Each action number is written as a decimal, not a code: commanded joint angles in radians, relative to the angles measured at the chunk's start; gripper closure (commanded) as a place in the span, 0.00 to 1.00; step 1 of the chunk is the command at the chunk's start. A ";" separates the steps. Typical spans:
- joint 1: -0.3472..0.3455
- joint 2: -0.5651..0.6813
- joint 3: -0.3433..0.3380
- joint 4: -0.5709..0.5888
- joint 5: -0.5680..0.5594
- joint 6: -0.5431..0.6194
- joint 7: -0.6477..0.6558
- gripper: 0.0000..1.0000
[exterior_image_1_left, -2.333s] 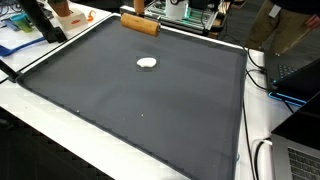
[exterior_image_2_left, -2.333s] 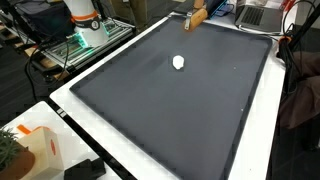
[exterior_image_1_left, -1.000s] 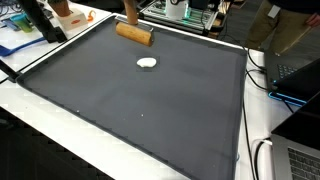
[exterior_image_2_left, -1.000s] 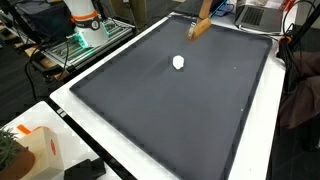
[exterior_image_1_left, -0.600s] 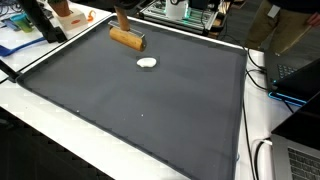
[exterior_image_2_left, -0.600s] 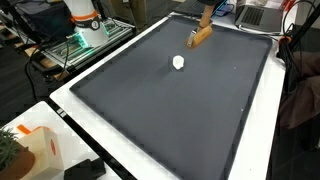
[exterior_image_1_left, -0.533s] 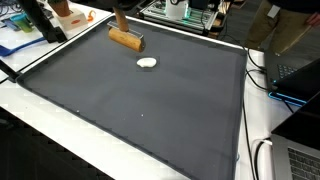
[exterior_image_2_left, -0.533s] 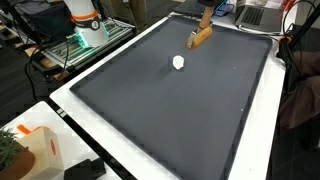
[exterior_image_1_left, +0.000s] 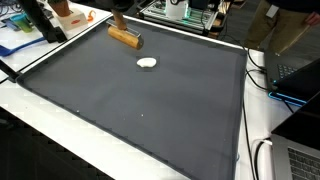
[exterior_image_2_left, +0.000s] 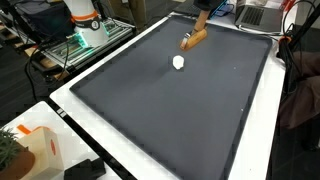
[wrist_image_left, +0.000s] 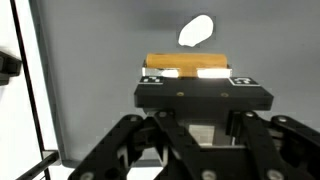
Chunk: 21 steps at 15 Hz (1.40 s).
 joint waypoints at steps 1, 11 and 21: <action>-0.002 0.044 -0.011 0.086 0.039 -0.058 0.005 0.77; -0.034 0.038 -0.028 0.063 0.090 -0.031 -0.016 0.77; -0.064 0.039 -0.041 0.040 0.129 -0.014 -0.019 0.77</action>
